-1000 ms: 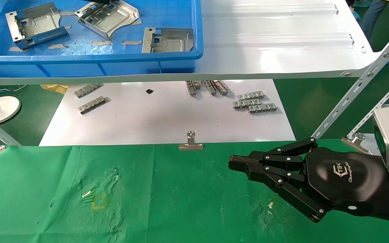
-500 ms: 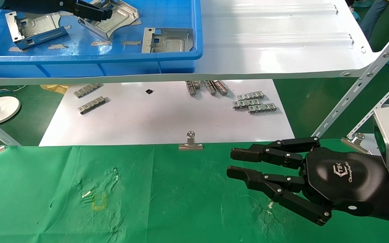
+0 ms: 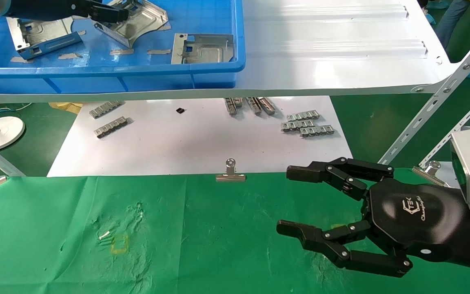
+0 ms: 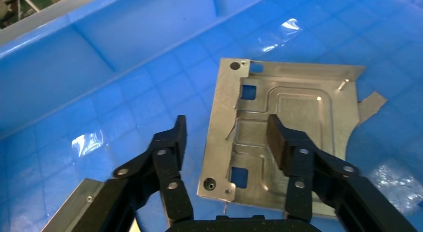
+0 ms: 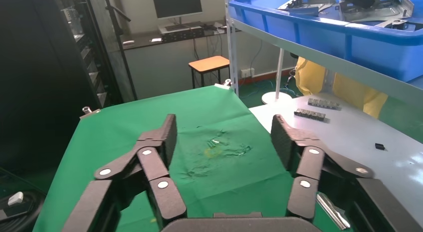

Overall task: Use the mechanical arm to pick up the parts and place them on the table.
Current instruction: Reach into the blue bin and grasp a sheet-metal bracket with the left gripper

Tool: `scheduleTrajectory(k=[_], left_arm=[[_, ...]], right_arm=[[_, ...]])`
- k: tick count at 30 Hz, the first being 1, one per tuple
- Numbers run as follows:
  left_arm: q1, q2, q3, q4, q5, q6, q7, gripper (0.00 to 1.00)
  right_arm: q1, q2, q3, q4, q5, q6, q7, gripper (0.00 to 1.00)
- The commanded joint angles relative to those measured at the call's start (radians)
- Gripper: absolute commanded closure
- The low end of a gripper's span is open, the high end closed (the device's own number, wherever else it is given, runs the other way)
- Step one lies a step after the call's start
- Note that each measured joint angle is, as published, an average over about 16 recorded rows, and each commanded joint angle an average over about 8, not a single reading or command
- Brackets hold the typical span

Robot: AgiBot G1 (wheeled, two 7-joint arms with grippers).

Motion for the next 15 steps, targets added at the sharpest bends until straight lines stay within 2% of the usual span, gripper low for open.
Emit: scheduleTrajectory(k=[1, 15], left_arm=[[0.000, 0.005, 0.001, 0.012, 0.002, -0.010, -0.004, 1.00], [0.003, 0.014, -0.005, 0.033, -0.006, -0.035, 0.015, 1.00]], right_arm=[[0.000, 0.000, 0.000, 0.000, 0.000, 0.000, 0.000, 0.00], [0.000, 0.000, 0.000, 0.000, 0.000, 0.000, 0.000, 0.00]])
